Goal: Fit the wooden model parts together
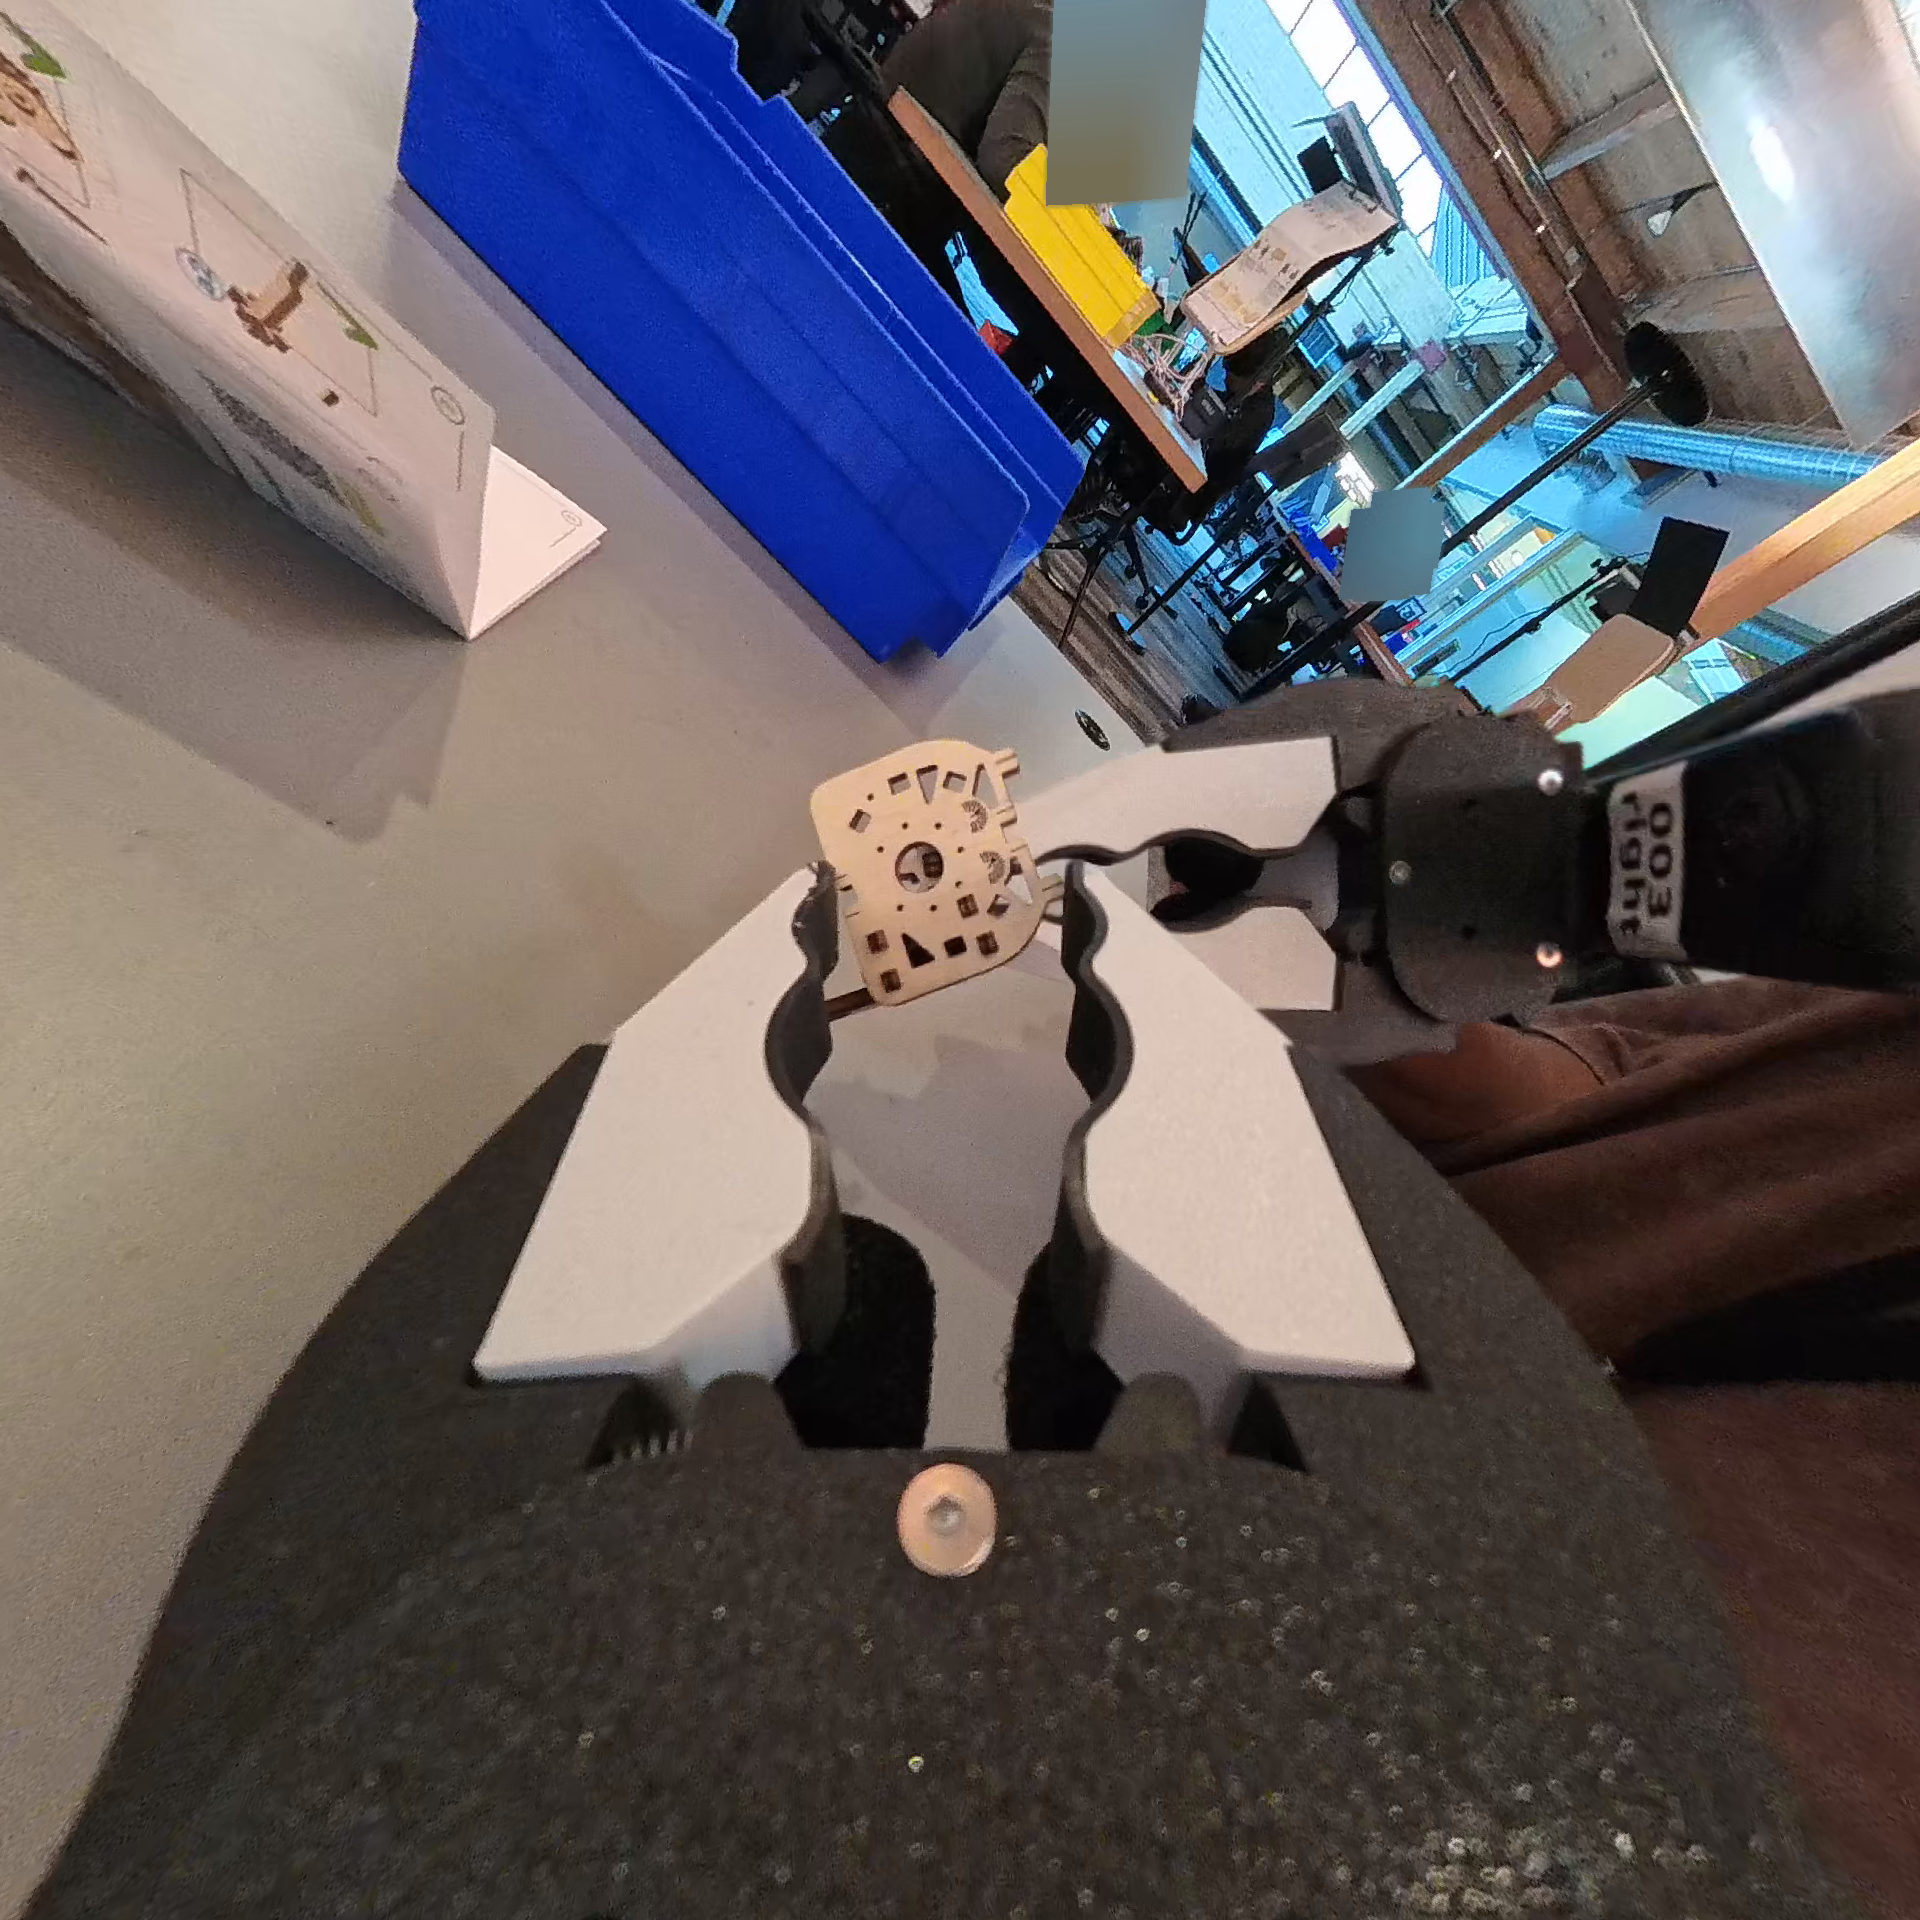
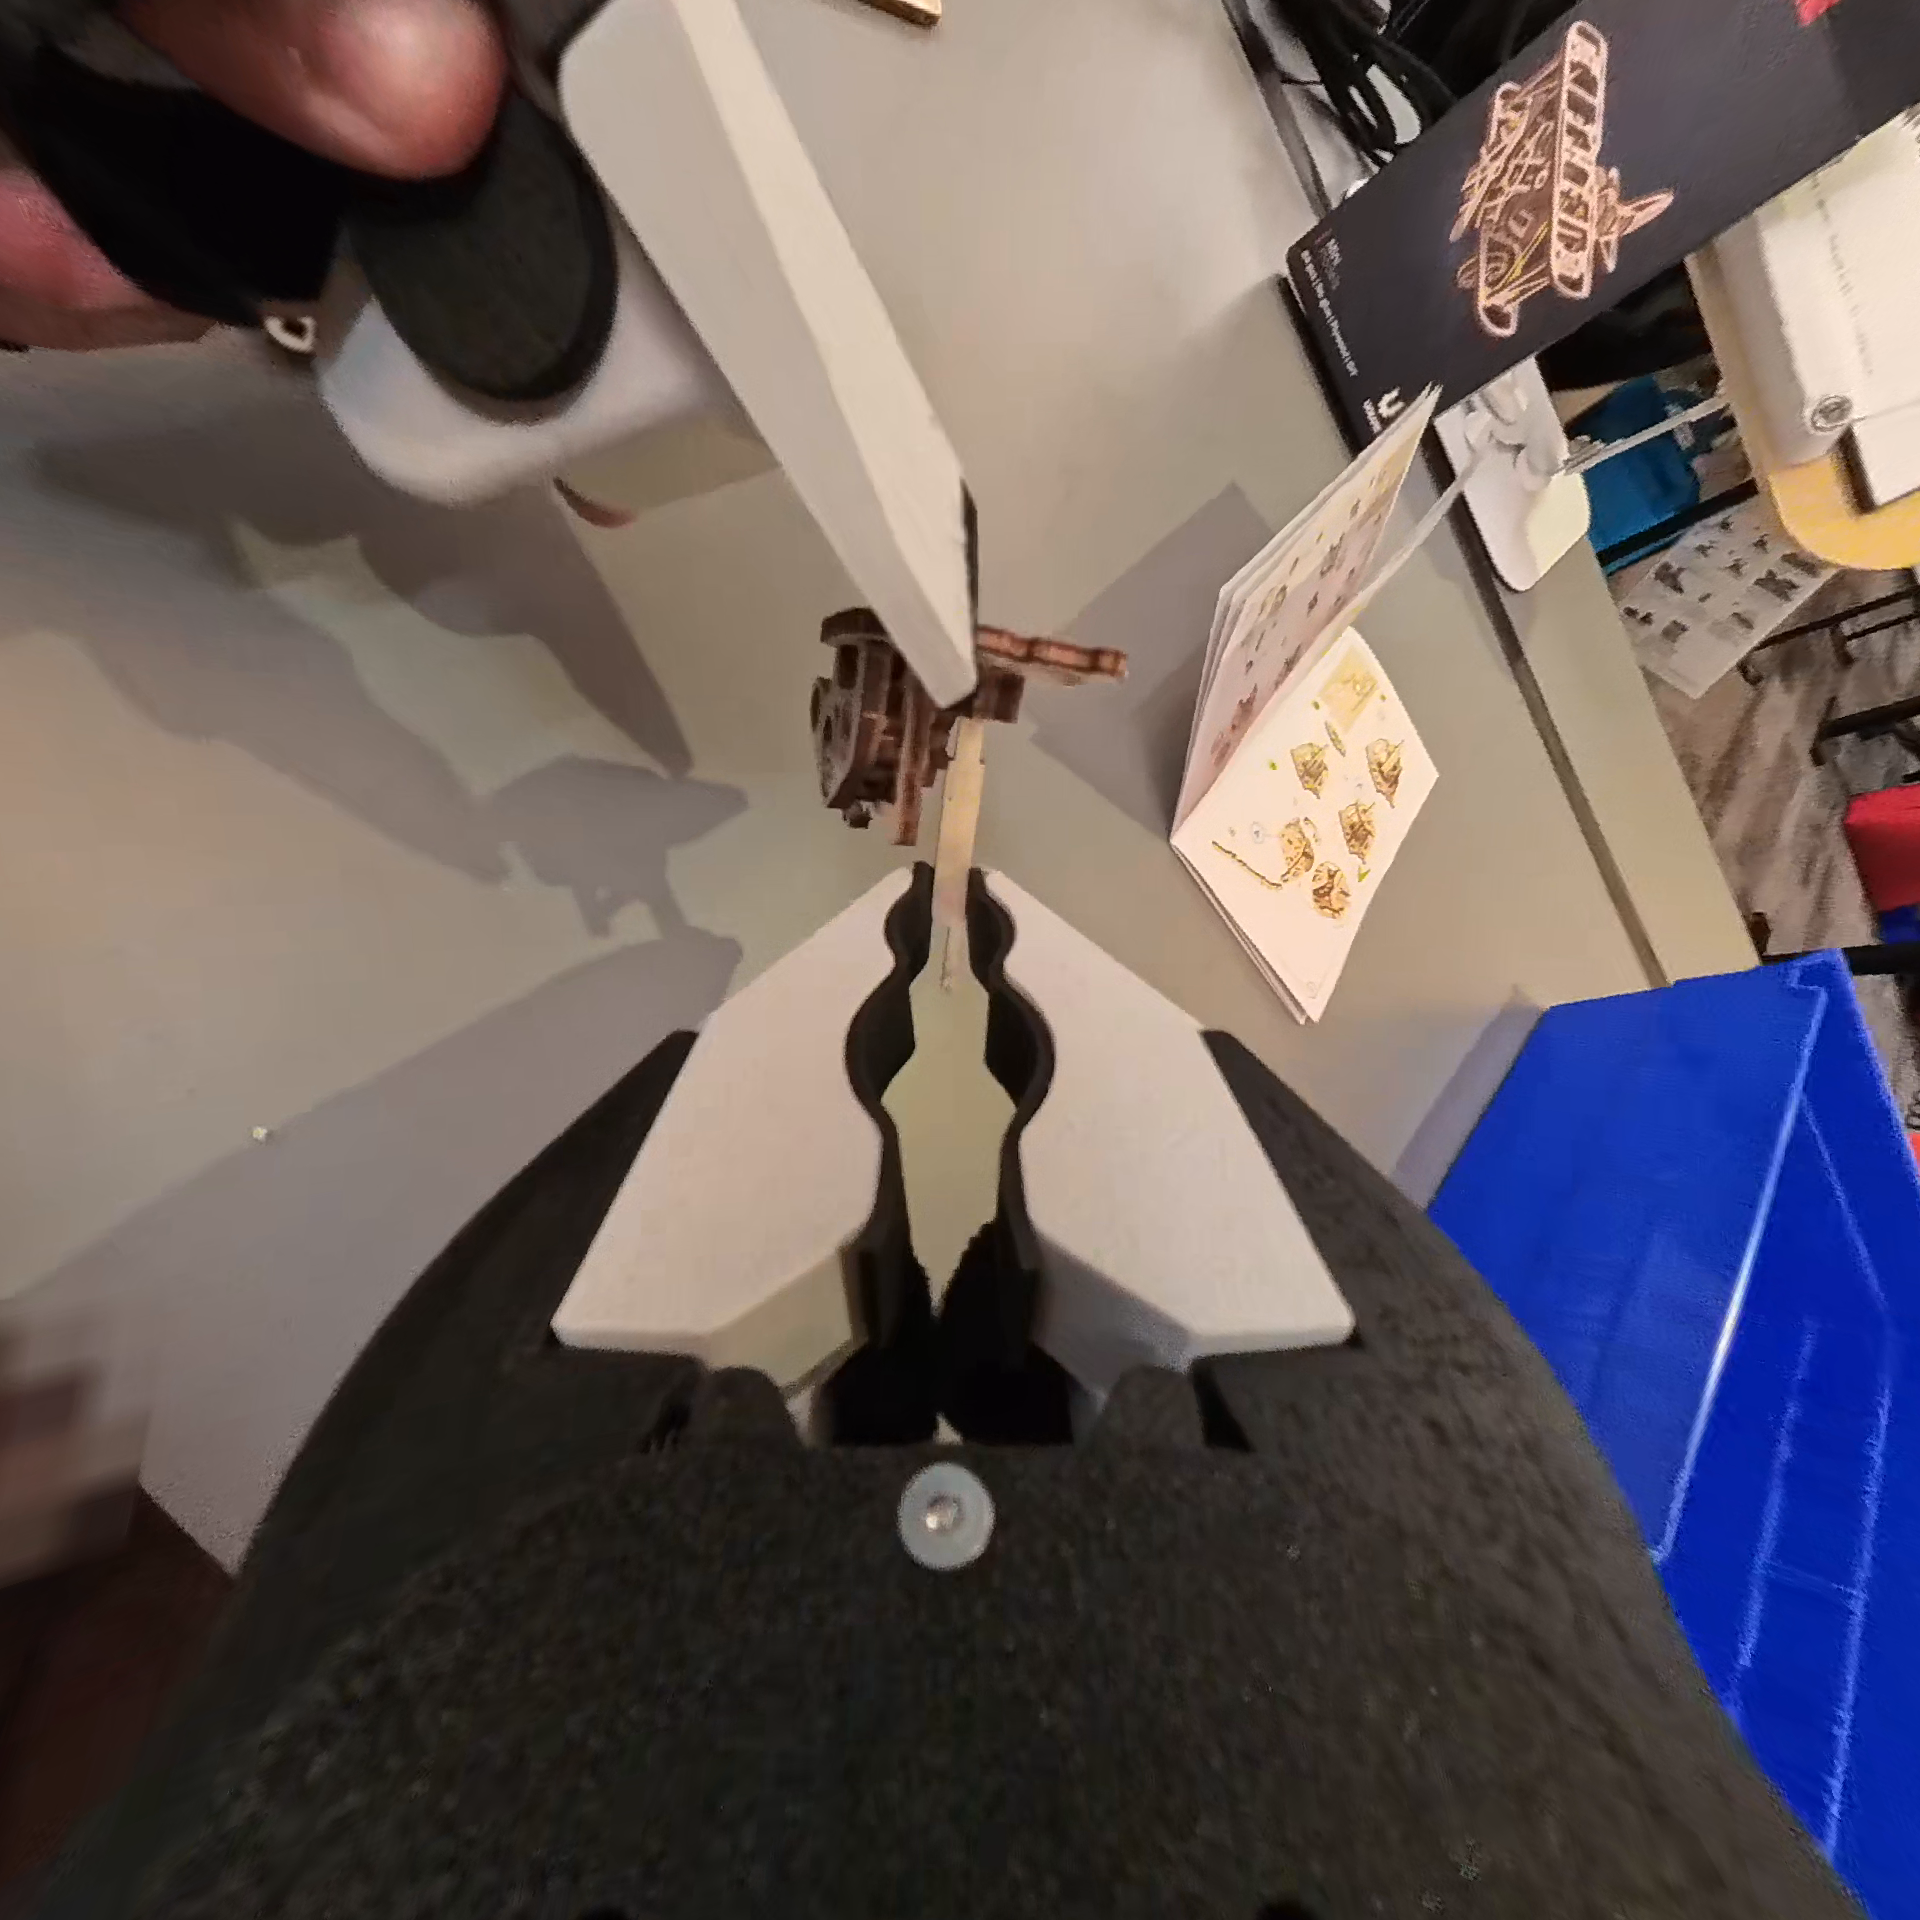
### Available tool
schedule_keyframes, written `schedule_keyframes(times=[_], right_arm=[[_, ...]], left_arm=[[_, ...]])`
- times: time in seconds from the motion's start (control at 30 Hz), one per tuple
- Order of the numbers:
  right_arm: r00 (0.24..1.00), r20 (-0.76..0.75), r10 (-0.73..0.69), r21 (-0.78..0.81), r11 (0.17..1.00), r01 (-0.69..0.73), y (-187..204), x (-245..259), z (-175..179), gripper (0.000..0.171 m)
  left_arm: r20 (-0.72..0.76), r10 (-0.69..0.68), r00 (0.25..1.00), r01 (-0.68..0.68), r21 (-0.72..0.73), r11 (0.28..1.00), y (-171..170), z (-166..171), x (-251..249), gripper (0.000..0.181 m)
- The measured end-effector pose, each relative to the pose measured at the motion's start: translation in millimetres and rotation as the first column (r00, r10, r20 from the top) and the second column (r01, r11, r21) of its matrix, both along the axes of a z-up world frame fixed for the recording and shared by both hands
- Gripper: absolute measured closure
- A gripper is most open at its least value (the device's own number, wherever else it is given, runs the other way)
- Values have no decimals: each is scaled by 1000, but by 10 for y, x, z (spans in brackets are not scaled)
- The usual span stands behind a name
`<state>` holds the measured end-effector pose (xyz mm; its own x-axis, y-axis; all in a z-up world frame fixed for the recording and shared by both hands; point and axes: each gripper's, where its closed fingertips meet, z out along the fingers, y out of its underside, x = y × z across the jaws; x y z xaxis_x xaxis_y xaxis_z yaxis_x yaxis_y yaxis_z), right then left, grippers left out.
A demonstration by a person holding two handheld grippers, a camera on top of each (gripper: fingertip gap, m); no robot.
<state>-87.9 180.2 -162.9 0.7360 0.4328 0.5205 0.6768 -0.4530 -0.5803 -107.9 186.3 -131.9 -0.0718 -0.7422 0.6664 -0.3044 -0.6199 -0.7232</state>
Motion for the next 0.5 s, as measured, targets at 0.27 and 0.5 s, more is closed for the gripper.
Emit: schedule_keyframes(times=[0.27, 0.5], right_arm=[[989, -140, -55, -45, 998, 49, -17, -8, 1, 165], [1000, -22, -1, -29, 1000, 0, -30, -30, -32, 164]], left_arm=[[6, 29, 1000, -30, 102, 994, -5, 11, 31, 140], [4, 31, 1000, -31, 119, 992, -17, -5, 36, 140]])
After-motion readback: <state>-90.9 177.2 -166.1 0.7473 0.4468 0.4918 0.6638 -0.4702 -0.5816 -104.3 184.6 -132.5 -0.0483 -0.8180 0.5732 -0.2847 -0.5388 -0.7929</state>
